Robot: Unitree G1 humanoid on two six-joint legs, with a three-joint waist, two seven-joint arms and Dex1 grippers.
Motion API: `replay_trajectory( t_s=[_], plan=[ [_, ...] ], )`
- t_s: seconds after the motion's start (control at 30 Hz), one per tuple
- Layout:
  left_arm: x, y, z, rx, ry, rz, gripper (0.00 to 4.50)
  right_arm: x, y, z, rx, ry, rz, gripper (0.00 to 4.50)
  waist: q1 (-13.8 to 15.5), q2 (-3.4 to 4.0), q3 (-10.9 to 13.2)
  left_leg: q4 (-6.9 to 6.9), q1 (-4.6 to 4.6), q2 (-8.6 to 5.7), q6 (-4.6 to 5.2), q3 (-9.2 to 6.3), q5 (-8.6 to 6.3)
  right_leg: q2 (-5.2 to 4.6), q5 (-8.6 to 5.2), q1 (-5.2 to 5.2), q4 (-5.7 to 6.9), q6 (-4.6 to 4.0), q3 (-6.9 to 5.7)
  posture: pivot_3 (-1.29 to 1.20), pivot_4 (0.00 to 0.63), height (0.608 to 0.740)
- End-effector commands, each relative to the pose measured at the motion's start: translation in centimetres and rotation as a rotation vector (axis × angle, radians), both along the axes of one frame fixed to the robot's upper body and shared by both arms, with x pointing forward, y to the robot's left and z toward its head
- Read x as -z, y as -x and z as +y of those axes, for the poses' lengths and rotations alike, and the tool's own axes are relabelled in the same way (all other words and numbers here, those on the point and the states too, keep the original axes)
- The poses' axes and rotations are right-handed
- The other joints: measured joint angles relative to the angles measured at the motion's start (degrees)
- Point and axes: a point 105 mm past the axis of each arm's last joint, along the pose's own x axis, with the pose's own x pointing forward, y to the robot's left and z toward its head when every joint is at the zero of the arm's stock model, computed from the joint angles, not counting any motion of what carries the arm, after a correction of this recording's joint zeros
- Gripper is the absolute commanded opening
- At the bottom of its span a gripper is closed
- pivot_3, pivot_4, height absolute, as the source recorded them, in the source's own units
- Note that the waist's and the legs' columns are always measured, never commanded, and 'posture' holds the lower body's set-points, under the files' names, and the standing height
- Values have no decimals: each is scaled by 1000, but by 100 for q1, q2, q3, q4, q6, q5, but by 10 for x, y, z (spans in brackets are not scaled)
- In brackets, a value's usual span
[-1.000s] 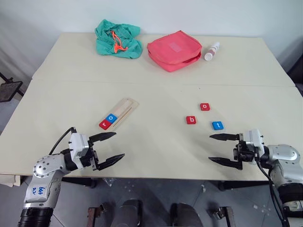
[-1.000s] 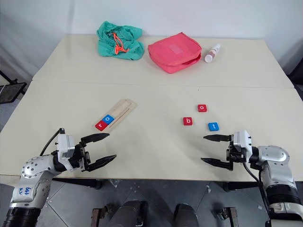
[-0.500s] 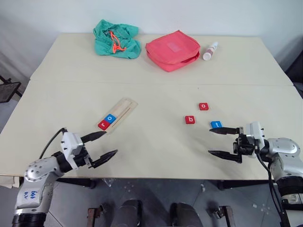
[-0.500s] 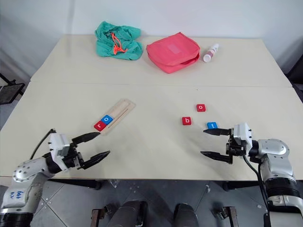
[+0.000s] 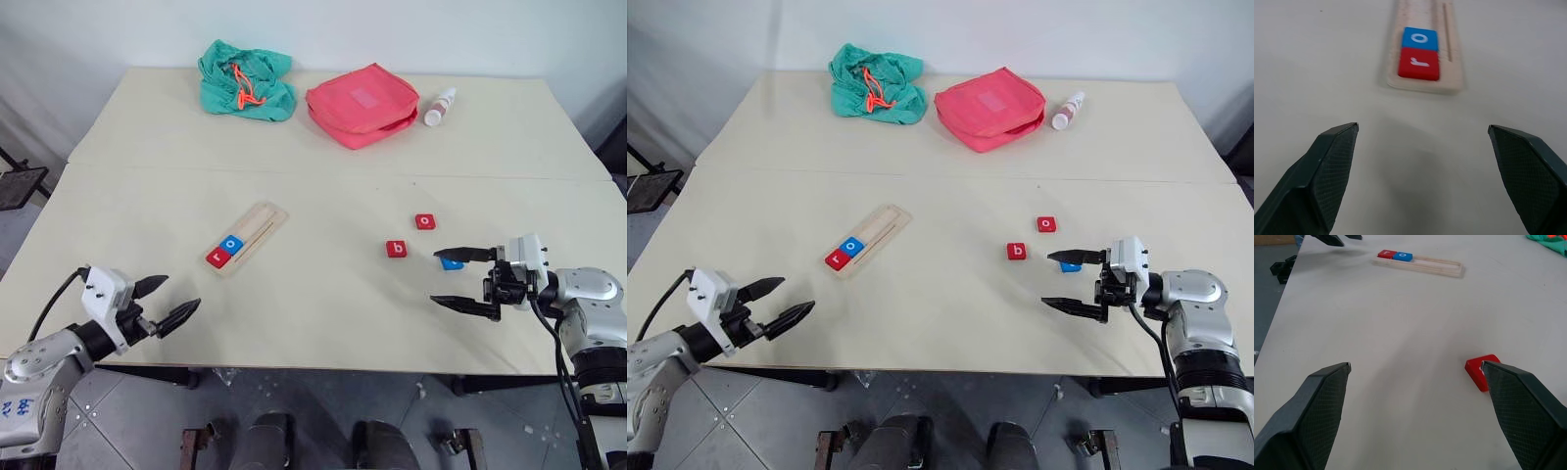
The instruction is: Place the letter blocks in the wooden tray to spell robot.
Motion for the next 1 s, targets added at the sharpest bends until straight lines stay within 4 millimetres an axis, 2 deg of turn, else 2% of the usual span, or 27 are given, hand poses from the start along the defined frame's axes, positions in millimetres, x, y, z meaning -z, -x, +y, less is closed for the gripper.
replay_trajectory(
  t_s=[0.03, 0.3, 0.43, 0.73, 1.0],
  plan=[
    [-12, -11, -14, 23, -38, 6, 4500, -17, 5, 10, -86, -3, -47, 4458, 1, 0, 0, 0, 0, 0, 0, 0, 0, 0, 0, 0, 2, 0, -1, 0, 150, 740],
    [-20, -39, -33, 84, -66, 42, 4500, -21, 10, 13, -97, -4, -69, 4458, 6, 0, 0, -1, 0, -1, 0, 2, 0, 2, 0, -3, 4, 0, 0, 0, 150, 740],
    [-13, -52, -36, 73, -85, 85, 4500, -18, 15, 13, -82, -8, -67, 4458, 0, 0, 0, -1, -1, -3, 0, 2, 0, 1, 0, -5, 7, 0, 0, 0, 150, 740],
    [7, -63, -39, 87, -155, 166, 4500, -15, 23, 12, -58, -18, -64, 4458, 22, 0, 0, 6, 2, -3, 0, 5, 1, 1, 0, -5, 20, 0, 3, 0, 150, 740],
    [23, -58, -40, 108, -248, 263, 4500, -13, 25, 12, -42, -21, -67, 4458, 25, 2, -1, 10, 11, -8, 0, 3, 1, -4, 0, -2, 37, 0, 8, 0, 150, 740]
  ],
)
